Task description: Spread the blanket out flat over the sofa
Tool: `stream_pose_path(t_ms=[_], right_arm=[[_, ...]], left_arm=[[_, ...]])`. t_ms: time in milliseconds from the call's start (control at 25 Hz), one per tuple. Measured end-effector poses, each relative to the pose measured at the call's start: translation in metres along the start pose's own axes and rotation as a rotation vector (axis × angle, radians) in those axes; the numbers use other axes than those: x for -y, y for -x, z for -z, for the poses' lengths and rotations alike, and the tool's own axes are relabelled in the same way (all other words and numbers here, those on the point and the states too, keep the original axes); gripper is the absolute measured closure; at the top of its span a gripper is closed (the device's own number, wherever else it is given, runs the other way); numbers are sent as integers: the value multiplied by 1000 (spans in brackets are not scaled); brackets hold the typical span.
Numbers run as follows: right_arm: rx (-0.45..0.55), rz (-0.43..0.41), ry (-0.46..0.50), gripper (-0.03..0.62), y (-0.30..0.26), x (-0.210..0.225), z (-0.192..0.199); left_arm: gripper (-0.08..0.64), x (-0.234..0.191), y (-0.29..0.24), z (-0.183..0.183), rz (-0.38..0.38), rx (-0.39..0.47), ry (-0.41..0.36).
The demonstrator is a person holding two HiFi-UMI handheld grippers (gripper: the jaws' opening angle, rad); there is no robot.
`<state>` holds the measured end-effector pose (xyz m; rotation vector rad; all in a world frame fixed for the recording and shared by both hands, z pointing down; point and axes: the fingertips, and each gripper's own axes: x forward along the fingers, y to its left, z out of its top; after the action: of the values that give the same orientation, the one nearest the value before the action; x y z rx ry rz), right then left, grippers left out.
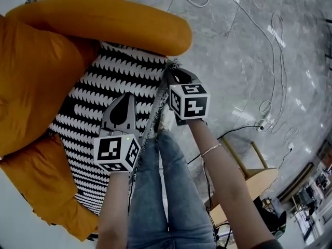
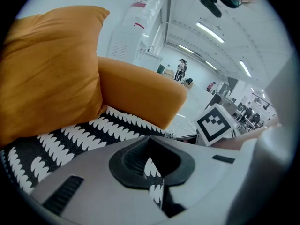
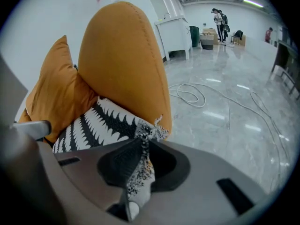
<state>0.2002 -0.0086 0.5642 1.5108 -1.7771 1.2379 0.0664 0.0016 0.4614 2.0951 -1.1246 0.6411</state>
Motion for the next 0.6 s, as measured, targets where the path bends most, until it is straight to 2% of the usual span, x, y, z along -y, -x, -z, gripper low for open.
stream_pose_path(t_ms=[200, 600], right_arm=[[-20, 6, -24, 535, -9, 16, 3], [-47, 53, 7, 557, -23, 21, 12]], left_arm=[[543, 1, -8, 3, -8, -7, 6], [543, 0, -20, 6, -6, -6, 14]])
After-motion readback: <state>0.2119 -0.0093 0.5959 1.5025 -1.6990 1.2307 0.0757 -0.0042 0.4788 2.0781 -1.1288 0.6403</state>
